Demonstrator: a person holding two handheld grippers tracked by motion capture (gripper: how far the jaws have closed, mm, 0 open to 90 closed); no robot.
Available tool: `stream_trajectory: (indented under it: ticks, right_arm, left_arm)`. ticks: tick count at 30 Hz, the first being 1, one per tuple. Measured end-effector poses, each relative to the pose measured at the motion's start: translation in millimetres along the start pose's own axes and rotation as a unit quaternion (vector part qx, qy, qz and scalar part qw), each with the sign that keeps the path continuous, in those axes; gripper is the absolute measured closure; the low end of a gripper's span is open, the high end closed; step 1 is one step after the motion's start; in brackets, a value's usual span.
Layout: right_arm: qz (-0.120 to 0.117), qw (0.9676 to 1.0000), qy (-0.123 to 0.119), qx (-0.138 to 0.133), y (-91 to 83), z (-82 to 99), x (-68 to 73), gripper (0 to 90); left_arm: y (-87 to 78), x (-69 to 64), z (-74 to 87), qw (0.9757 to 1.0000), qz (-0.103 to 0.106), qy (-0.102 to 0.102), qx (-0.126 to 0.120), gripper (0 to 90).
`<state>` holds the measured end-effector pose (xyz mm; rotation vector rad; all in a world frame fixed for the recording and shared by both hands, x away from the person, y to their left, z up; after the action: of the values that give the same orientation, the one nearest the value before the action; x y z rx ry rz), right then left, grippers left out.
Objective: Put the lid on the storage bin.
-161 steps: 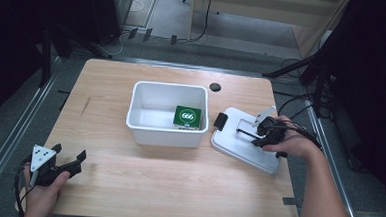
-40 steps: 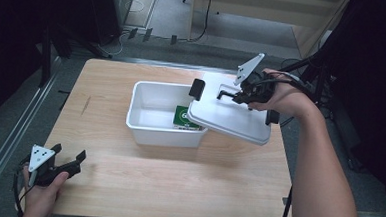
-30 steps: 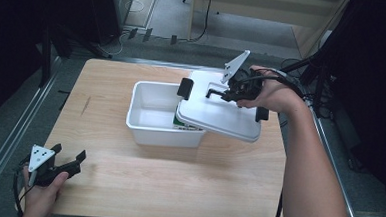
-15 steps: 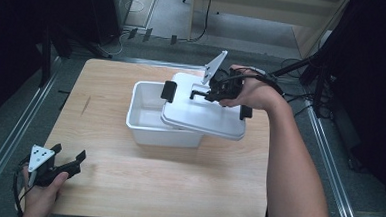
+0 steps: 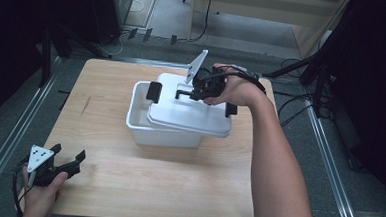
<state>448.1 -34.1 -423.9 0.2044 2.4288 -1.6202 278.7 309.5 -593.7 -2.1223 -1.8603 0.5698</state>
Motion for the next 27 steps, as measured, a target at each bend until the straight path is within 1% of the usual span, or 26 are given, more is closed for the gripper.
stream_trajectory:
  ticks: [2,4,5,8,10,11,13,16,18,19,21,23,24,25,26,27]
  right_arm:
    - [0.003,1.0000,0.000,0.001,2.0,-3.9,-0.6,85.5]
    - [-0.002,1.0000,-0.007,-0.002,4.8,-8.8,-0.1,85.4]
    - [-0.003,1.0000,-0.006,-0.002,6.2,-11.0,0.8,85.4]
    - [-0.002,0.9999,-0.013,-0.003,11.2,-17.9,1.0,85.5]
    - [-0.008,0.9998,-0.016,-0.005,14.9,-22.7,2.9,85.5]
    - [-0.007,0.9999,-0.014,-0.004,15.9,-24.4,3.2,85.4]
    - [-0.007,0.9998,-0.019,-0.005,18.9,-28.0,3.2,85.5]
    - [-0.008,0.9998,-0.018,0.000,21.6,-30.1,3.2,85.4]
    - [-0.012,0.9996,-0.025,-0.003,23.3,-32.6,2.5,85.5]
    - [-0.009,0.9997,-0.021,-0.004,23.7,-33.6,2.4,85.5]
    - [-0.014,0.9995,-0.026,-0.007,25.1,-36.4,2.7,85.5]
    - [-0.012,0.9997,-0.023,-0.002,25.4,-37.8,2.8,85.5]
    - [-0.015,0.9994,-0.029,-0.006,26.7,-39.8,3.1,85.5]
    - [-0.014,0.9995,-0.027,-0.003,27.1,-40.6,3.2,85.5]
    - [-0.017,0.9993,-0.033,-0.006,28.1,-42.3,3.3,85.4]
    - [-0.015,0.9994,-0.030,-0.003,28.5,-43.2,3.5,85.5]
  left_arm:
    - [0.0,0.2,-0.1,1.0000,0.000,0.000,0.000,14.7]
    - [-0.1,0.2,-0.1,1.0000,0.000,0.000,0.000,14.7]
    - [-0.1,0.2,-0.1,1.0000,0.000,0.000,0.000,14.7]
    - [-0.2,0.3,0.0,1.0000,0.000,0.000,0.001,14.7]
    - [-0.2,0.3,0.0,1.0000,0.001,0.000,0.001,14.7]
    - [-0.3,0.2,0.1,1.0000,0.001,0.000,0.001,14.7]
    - [-0.4,0.3,0.0,1.0000,0.001,-0.001,0.000,14.7]
    - [-0.5,0.4,-0.2,1.0000,0.002,-0.002,0.000,14.7]
    - [-0.6,0.6,-0.2,1.0000,0.003,-0.004,0.000,14.7]
    - [-0.6,0.6,-0.2,1.0000,0.003,-0.004,0.000,14.7]
    - [-0.6,0.5,-0.1,1.0000,0.002,-0.003,0.000,14.7]
    - [-0.5,0.3,-0.2,1.0000,0.002,-0.003,-0.001,14.7]
    - [-0.5,0.3,-0.2,1.0000,0.003,-0.003,-0.001,14.7]
    - [-0.6,0.4,-0.3,1.0000,0.003,-0.003,-0.001,14.7]
    - [-0.7,0.4,-0.2,1.0000,0.003,-0.004,-0.001,14.7]
    - [-0.8,0.5,-0.2,1.0000,0.004,-0.003,0.000,14.8]
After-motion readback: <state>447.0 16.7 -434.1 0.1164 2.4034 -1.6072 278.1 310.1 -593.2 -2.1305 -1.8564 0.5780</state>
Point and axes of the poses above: each handheld gripper's, and its own axes: y roughly forward along the jaws, z roughly out of its underside, x roughly to its left, the point moved 10 cm from there along y, roughly forward along the jaws, and after that the axes turned 2 degrees about -y, right-handed, at the moved point
